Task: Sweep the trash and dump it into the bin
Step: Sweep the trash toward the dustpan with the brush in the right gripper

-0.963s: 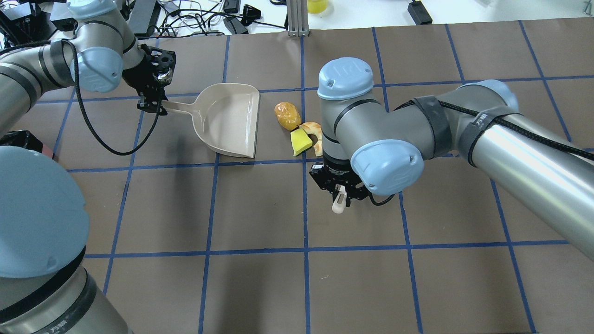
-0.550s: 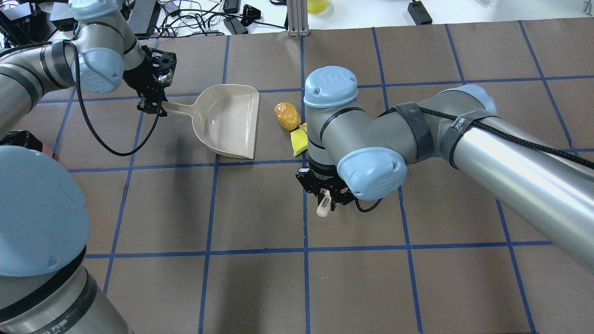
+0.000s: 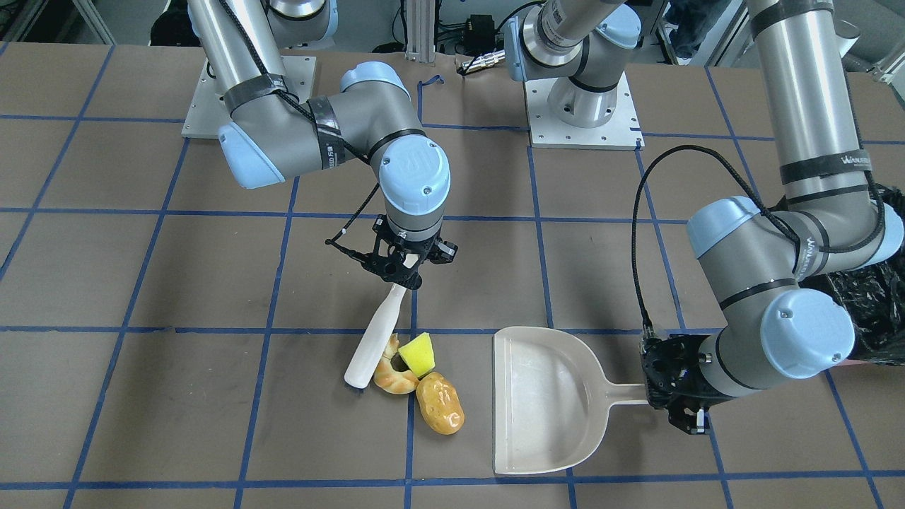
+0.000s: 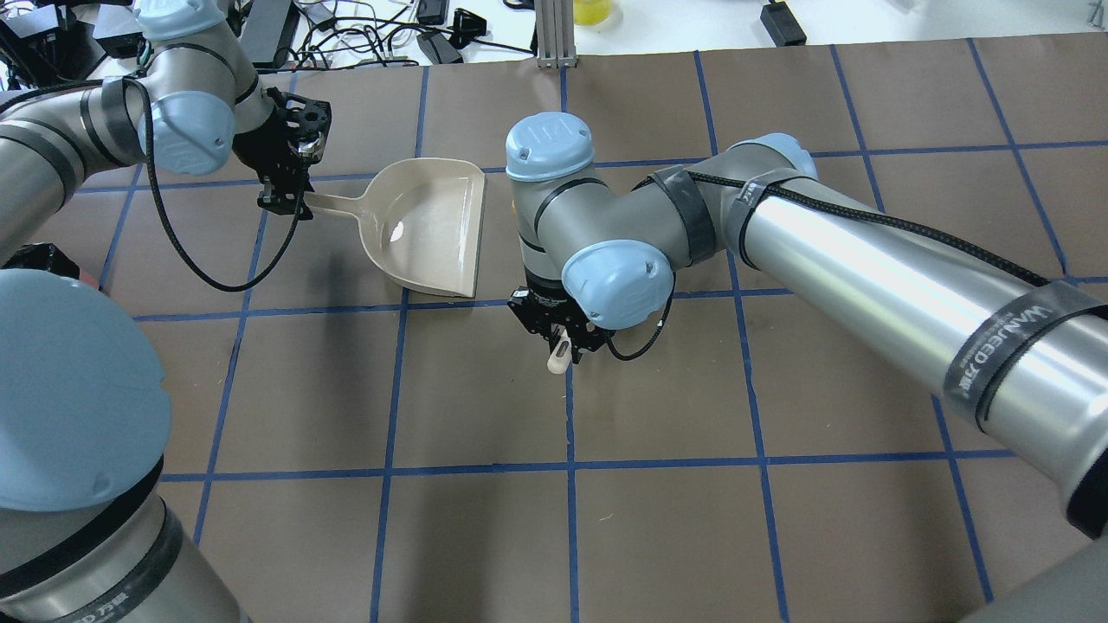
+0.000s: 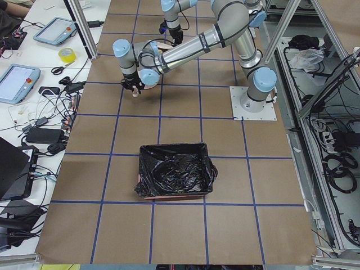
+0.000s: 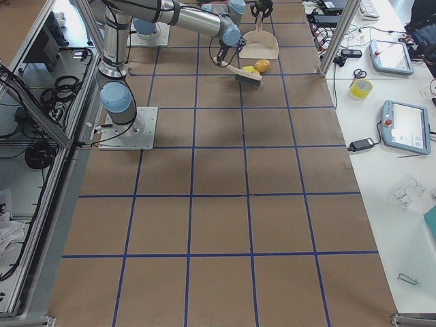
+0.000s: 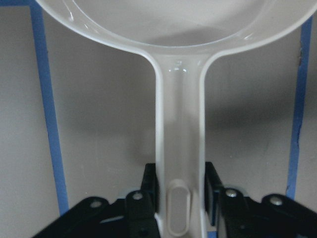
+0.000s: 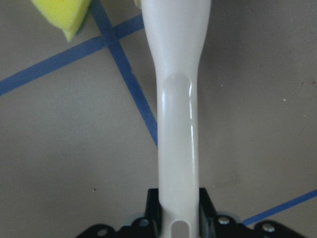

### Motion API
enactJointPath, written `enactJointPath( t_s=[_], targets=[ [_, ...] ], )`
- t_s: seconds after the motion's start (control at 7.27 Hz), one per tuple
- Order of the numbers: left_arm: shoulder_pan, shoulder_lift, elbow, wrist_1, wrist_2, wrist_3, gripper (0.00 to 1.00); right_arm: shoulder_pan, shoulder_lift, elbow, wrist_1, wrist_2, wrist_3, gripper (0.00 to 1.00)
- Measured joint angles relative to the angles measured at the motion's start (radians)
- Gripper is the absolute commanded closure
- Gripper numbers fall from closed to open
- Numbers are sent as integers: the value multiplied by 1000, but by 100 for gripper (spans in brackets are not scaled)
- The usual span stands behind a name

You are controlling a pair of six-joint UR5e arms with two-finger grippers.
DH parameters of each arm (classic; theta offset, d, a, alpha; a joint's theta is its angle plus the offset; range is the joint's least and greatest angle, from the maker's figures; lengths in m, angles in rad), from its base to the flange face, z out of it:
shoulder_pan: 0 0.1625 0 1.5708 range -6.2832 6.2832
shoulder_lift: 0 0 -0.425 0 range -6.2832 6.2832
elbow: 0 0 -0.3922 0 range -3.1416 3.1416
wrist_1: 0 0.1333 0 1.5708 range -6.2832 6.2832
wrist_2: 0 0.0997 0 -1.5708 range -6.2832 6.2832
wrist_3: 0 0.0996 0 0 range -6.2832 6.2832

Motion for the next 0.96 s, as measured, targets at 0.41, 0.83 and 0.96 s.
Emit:
enactJointPath(
  t_s=[0.41, 0.83, 0.96],
  targets=[
    [0, 1, -1, 0, 0, 0, 93, 6, 30, -40, -10, 3, -65, 100],
    [-1, 1, -3, 0, -1, -3, 93, 27, 67, -80, -74, 5, -121, 100],
    [-2, 1, -3, 0, -1, -3, 93, 35, 85, -84, -110, 6, -129, 100]
  ],
)
